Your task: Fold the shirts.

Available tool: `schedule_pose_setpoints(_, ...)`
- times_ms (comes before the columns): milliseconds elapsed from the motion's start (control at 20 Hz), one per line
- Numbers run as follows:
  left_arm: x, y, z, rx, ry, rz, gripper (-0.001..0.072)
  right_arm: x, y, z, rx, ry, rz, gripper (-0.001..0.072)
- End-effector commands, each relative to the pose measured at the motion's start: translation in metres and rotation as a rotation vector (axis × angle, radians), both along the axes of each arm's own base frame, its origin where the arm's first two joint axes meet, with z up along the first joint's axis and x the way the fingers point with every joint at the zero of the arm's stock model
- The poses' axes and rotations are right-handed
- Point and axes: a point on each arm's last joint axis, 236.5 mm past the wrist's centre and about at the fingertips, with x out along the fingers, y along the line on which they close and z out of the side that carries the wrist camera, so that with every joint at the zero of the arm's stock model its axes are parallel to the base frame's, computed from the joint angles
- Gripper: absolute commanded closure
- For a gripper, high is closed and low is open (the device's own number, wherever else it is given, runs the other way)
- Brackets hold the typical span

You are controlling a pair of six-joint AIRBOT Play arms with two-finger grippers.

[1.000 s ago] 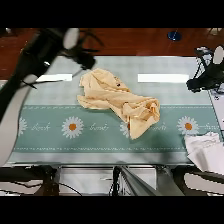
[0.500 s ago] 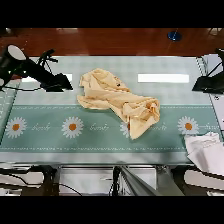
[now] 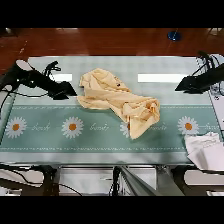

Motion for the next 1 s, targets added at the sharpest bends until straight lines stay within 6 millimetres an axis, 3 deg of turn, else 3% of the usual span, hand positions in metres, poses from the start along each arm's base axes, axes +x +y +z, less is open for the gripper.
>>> schedule_pose_setpoints(0,0.002,-0.001,-0.013,-0.002,0.010,0.008,0.0013,0.000,0.022,-0.014,0.027,0.032,0.058,0.0124)
schedule_pose_setpoints(250,0.013,-0.014,-0.021,0.019,-0.042,-0.005,0.0013,0.000,0.031,-0.020,0.039,0.045,0.084,0.0125)
schedule_pose_setpoints(550,-0.003,-0.046,-0.054,0.017,0.040,-0.069,0.0044,-0.003,0.032,-0.020,0.043,0.055,0.088,0.0125)
schedule_pose_setpoints(600,-0.005,-0.051,-0.058,0.017,0.053,-0.070,0.0145,-0.005,0.032,-0.020,0.045,0.061,0.091,0.0126)
schedule_pose_setpoints(700,-0.010,-0.060,-0.063,0.010,0.068,-0.093,0.0642,-0.008,0.033,-0.020,0.048,0.074,0.098,0.0127)
schedule_pose_setpoints(750,-0.011,-0.062,-0.063,0.010,0.070,-0.100,0.0681,-0.010,0.030,-0.021,0.036,0.082,0.102,0.0129)
schedule_pose_setpoints(950,-0.020,-0.061,-0.060,-0.004,0.087,-0.142,0.0683,-0.030,0.006,-0.033,-0.069,0.163,0.125,0.0227)
